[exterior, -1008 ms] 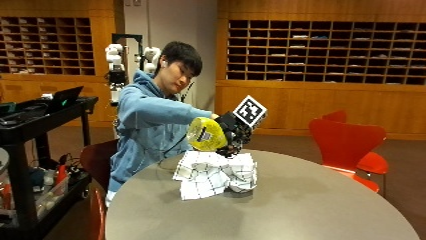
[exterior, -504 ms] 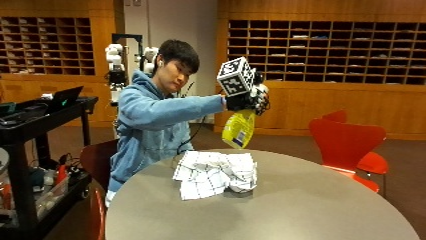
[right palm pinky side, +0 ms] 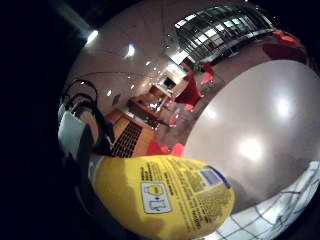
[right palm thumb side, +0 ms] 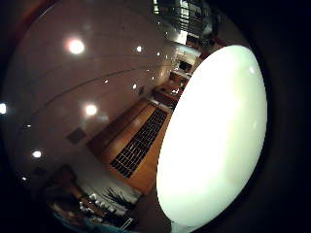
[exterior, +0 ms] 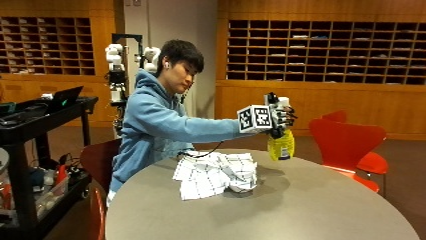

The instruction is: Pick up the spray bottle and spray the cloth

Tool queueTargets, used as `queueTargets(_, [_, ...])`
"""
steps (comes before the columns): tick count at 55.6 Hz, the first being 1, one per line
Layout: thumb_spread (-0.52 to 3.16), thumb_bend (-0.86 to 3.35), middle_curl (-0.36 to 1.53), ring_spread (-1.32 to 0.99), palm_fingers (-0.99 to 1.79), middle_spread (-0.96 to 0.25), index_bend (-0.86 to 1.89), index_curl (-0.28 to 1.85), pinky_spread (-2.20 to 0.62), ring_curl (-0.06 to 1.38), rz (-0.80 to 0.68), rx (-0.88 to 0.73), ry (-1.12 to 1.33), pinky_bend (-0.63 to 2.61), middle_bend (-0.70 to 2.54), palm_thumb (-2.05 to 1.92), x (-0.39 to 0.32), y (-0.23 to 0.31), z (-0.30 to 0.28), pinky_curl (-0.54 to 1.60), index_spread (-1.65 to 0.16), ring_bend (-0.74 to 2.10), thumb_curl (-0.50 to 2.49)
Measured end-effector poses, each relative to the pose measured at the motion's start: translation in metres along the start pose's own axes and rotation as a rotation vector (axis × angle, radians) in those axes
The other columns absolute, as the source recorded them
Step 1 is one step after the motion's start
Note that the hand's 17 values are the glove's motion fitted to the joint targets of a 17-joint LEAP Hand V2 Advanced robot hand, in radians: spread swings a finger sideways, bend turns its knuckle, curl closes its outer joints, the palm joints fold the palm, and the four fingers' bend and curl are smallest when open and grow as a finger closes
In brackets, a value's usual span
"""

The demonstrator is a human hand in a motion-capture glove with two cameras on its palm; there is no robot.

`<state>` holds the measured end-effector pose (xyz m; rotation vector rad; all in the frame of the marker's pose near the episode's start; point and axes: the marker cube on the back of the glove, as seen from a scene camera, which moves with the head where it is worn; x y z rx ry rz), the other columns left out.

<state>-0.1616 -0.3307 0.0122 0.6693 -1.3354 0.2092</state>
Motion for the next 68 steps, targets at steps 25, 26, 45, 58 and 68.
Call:
queueTargets(25, [0.55,-0.04,0.5,-0.17,1.32,-0.13,0.14,0.46,-0.22,0.46,0.026,-0.123,0.057,0.53,0.59,0.85,0.054,0.026,0.068,0.41,-0.2,0.7,0.71])
queueTargets(26, [0.56,-0.04,0.5,-0.17,1.31,-0.13,0.14,0.46,-0.22,0.46,0.025,-0.134,0.063,0.53,0.59,0.84,0.054,0.026,0.068,0.41,-0.2,0.71,0.7])
queueTargets(45, [0.89,-0.06,0.43,-0.12,0.57,-0.11,0.03,0.3,-0.02,0.43,-0.105,-0.253,0.138,0.56,0.31,0.61,0.027,0.03,0.004,0.41,-0.25,0.58,0.53])
queueTargets(58, [0.95,-0.04,0.42,-0.09,0.53,-0.1,0.09,0.23,0.08,0.39,-0.149,-0.177,0.099,0.53,0.3,0.55,-0.007,0.041,-0.078,0.36,-0.25,0.56,0.45])
queueTargets(68, [0.97,-0.03,0.42,-0.08,0.56,-0.09,0.11,0.23,0.1,0.39,-0.216,-0.143,0.109,0.48,0.3,0.56,-0.021,0.054,-0.131,0.35,-0.25,0.55,0.42])
